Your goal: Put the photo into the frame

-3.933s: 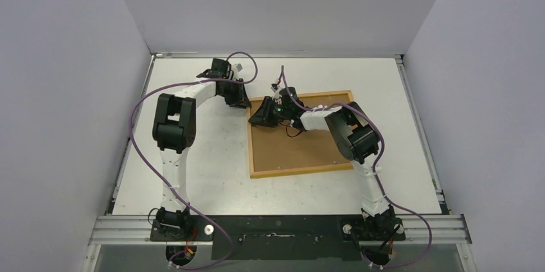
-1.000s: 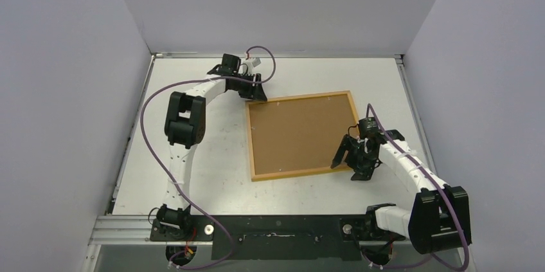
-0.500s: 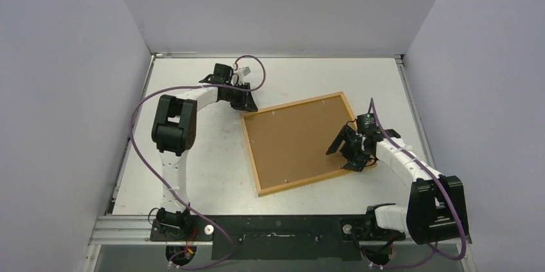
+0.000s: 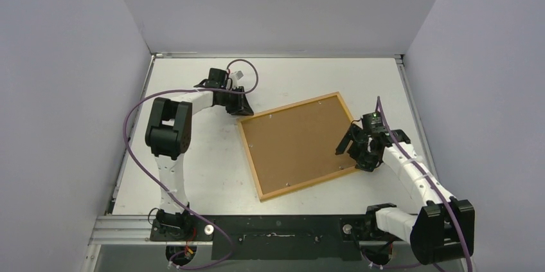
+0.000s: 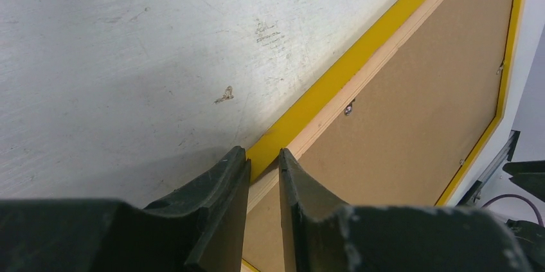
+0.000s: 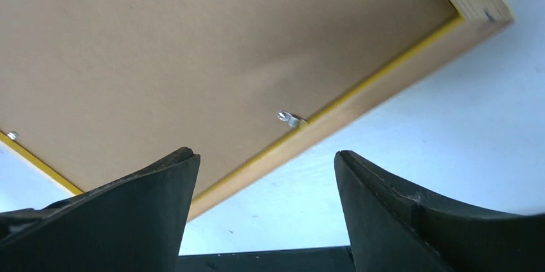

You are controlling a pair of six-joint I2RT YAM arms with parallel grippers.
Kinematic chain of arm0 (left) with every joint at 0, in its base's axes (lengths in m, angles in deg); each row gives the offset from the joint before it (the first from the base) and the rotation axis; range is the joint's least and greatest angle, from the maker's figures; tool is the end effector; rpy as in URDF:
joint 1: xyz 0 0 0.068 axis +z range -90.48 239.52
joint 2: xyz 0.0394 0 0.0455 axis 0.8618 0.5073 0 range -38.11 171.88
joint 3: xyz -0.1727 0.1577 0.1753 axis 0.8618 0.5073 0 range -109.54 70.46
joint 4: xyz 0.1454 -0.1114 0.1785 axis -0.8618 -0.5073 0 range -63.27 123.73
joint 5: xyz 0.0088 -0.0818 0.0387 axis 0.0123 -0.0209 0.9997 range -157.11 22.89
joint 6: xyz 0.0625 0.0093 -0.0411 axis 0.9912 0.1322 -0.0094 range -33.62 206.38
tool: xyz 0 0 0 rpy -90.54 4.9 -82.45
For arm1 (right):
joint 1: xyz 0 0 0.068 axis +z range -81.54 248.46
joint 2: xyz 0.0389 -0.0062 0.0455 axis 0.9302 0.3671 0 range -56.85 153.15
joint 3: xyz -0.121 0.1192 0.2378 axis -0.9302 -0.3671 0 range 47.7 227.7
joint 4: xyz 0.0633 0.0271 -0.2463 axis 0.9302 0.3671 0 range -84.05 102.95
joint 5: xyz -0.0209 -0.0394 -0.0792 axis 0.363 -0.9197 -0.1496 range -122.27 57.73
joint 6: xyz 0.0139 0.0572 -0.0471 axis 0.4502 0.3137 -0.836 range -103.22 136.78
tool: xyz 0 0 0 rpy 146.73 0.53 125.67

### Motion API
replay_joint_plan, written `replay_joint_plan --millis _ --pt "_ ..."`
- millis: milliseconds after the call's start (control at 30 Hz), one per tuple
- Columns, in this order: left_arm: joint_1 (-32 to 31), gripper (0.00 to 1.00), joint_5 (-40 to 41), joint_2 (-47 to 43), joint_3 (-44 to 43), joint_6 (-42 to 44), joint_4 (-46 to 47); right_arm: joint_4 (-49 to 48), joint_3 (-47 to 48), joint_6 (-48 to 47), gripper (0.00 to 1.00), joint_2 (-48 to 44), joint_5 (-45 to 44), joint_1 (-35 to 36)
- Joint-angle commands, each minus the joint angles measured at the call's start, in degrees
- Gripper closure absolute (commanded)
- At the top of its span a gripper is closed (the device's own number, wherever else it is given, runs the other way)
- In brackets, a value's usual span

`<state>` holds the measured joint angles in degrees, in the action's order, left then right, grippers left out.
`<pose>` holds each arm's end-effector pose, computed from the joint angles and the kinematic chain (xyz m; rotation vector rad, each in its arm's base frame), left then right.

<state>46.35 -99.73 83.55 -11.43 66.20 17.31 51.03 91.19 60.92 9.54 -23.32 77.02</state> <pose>0.4421 -0.1386 0.1425 0.0712 2.5898 -0.9484 0.1973 0.0397 0.2092 0.8244 2.7105 0.4431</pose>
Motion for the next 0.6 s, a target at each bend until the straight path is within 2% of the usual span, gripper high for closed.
replay_joint_plan --millis 0,67,300,567 --pt "0.86 0.78 1.96 -0.63 0.41 0.51 -0.49 5.24 -4.8 2.38 0.2 -5.33 -2.3 -0.38" --pt "0.85 0.78 2.01 -0.51 0.37 1.02 -1.24 2.44 -7.91 4.36 0.18 -6.0 -0.65 -0.46" --pt "1.44 0.78 1.23 -0.43 0.59 1.03 -2.57 -8.27 -9.98 8.07 0.17 -1.78 0.72 -0.46" --pt "1.31 0.78 0.44 -1.59 1.98 0.85 -0.95 -12.09 -7.37 9.36 0.17 4.39 -1.2 0.06"
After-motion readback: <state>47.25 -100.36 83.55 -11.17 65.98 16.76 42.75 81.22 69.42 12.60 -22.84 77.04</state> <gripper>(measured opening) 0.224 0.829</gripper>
